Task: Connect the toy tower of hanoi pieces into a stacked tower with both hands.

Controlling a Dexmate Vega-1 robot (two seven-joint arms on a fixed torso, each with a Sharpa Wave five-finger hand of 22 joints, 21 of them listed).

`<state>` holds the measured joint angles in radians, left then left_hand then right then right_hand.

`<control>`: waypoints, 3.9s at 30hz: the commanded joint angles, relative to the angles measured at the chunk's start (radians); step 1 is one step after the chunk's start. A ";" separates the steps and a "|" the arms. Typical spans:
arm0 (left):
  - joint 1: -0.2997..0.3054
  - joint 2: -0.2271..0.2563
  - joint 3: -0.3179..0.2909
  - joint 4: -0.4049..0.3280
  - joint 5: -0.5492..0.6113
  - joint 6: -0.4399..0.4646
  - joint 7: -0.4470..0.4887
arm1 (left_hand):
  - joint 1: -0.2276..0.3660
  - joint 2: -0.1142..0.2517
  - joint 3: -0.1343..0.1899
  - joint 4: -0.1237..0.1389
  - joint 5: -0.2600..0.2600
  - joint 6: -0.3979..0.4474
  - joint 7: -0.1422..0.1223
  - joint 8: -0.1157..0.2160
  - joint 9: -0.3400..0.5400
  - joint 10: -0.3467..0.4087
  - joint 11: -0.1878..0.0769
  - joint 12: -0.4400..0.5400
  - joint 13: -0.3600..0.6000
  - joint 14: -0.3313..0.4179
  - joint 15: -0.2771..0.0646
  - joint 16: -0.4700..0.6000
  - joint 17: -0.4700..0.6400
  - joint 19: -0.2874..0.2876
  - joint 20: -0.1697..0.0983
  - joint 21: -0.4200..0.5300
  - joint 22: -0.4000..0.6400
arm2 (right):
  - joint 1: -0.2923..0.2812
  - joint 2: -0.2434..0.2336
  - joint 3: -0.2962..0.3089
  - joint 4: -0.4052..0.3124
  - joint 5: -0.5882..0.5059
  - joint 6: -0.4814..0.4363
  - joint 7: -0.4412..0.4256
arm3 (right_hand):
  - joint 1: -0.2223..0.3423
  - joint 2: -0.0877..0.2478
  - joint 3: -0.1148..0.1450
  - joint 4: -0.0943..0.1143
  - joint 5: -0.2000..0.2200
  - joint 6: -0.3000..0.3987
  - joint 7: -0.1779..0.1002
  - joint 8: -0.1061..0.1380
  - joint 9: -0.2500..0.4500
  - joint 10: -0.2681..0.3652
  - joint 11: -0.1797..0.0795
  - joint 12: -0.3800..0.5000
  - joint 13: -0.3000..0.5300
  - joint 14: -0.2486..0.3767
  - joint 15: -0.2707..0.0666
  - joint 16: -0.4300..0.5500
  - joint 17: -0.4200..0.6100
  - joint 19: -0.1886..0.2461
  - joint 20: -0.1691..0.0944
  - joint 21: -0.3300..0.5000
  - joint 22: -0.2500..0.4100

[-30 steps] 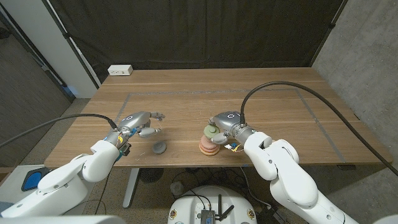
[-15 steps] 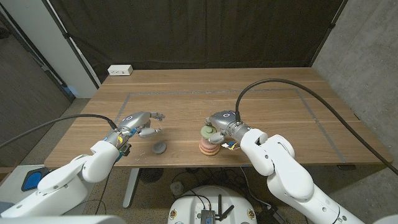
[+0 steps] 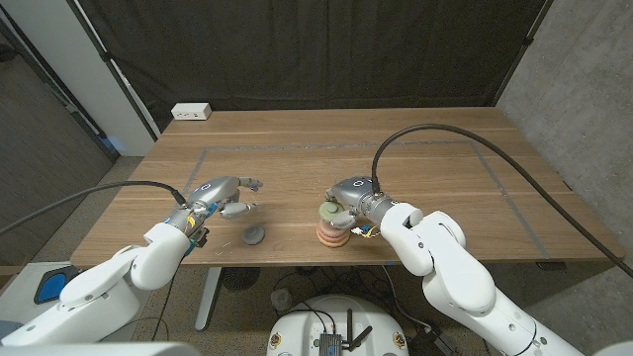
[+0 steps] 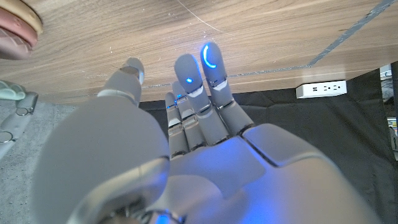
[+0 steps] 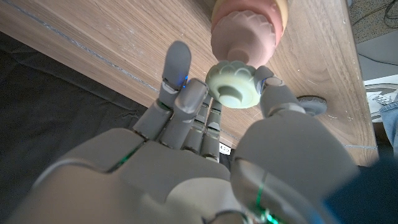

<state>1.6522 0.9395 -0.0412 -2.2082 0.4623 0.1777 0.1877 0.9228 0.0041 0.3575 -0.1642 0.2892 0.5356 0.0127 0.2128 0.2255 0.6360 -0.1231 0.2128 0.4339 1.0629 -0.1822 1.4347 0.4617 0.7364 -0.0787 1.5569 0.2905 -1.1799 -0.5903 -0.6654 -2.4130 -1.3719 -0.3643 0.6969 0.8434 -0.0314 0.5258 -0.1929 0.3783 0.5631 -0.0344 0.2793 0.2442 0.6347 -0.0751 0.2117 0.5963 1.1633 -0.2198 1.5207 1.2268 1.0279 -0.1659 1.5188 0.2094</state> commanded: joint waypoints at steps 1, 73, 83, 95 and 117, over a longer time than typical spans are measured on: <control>-0.001 -0.003 0.000 0.006 -0.006 -0.007 0.001 | -0.002 0.002 0.010 -0.001 -0.001 0.007 -0.001 -0.001 0.002 0.009 -0.002 0.001 0.004 0.007 -0.037 -0.003 -0.001 0.006 -0.129 -0.001 0.002 | 0.028 0.006 -0.017 0.027 0.019 -0.007 0.018 | 0.060 0.057 0.041 0.029 0.010 0.012 -0.006 0.007 0.003 0.046 -0.042 0.007 0.033 0.006 0.002 0.004 0.003 0.010 -0.055 0.000 0.000; -0.011 0.027 0.026 -0.012 -0.022 0.039 -0.006 | -0.004 0.002 0.021 -0.001 -0.003 0.012 -0.003 -0.001 0.004 0.016 -0.003 -0.002 0.005 0.009 -0.037 -0.002 0.003 0.011 -0.130 -0.003 0.002 | 0.041 -0.041 -0.053 0.065 0.076 -0.050 -0.032 | 0.055 0.051 0.047 0.027 0.012 0.016 -0.010 0.004 0.005 0.033 -0.037 -0.008 0.036 -0.020 0.002 -0.009 -0.003 -0.003 -0.055 -0.013 -0.009; -0.003 0.023 0.021 -0.012 -0.021 0.035 0.000 | -0.002 0.000 0.022 -0.002 -0.003 0.013 -0.003 -0.002 0.004 0.018 -0.003 -0.002 0.006 0.009 -0.037 -0.002 0.002 0.010 -0.130 -0.002 0.004 | 0.039 -0.041 -0.070 0.064 0.021 -0.058 -0.022 | 0.053 0.040 0.044 0.026 0.011 0.006 -0.022 0.004 0.012 0.008 -0.041 -0.018 0.036 -0.032 0.001 -0.015 -0.004 -0.008 -0.055 -0.016 -0.011; -0.019 0.022 0.026 0.000 -0.025 0.020 0.002 | -0.002 0.001 0.024 -0.002 -0.003 0.013 -0.002 -0.001 0.004 0.016 -0.005 -0.002 0.007 0.010 -0.037 -0.001 0.003 0.012 -0.130 -0.002 0.002 | 0.033 -0.016 -0.083 0.074 -0.102 -0.053 0.019 | 0.039 0.011 0.032 0.026 0.000 -0.052 -0.028 -0.015 0.022 -0.052 -0.041 -0.030 0.028 -0.058 0.001 -0.033 -0.010 -0.020 -0.055 -0.023 -0.015; -0.034 0.027 0.038 0.005 -0.030 0.027 0.006 | -0.001 0.002 0.026 -0.002 -0.004 0.017 -0.004 0.000 0.004 0.024 -0.005 0.000 0.007 0.008 -0.037 -0.002 0.000 0.011 -0.130 -0.001 0.003 | 0.030 0.008 -0.056 0.076 -0.117 -0.016 0.060 | -0.024 -0.046 -0.004 0.044 -0.038 -0.109 -0.009 -0.040 0.024 -0.115 -0.022 -0.027 0.012 -0.089 0.002 -0.058 -0.006 -0.039 -0.053 -0.030 -0.011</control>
<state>1.6234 0.9626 -0.0084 -2.2045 0.4342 0.2002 0.1900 0.9228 0.0041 0.3741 -0.1642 0.2892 0.5409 0.0073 0.2128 0.2252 0.6501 -0.1234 0.2128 0.4383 1.0683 -0.1875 1.4347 0.4587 0.7401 -0.0750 1.5569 0.2924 -1.1464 -0.5906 -0.7319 -2.3364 -1.4742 -0.3983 0.7366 0.8358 -0.0750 0.5277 -0.1519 0.3438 0.4620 -0.0444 0.2437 0.2648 0.5248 -0.0985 0.1808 0.6091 1.0791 -0.1895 1.4664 1.2155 0.9952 -0.1553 1.4900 0.1933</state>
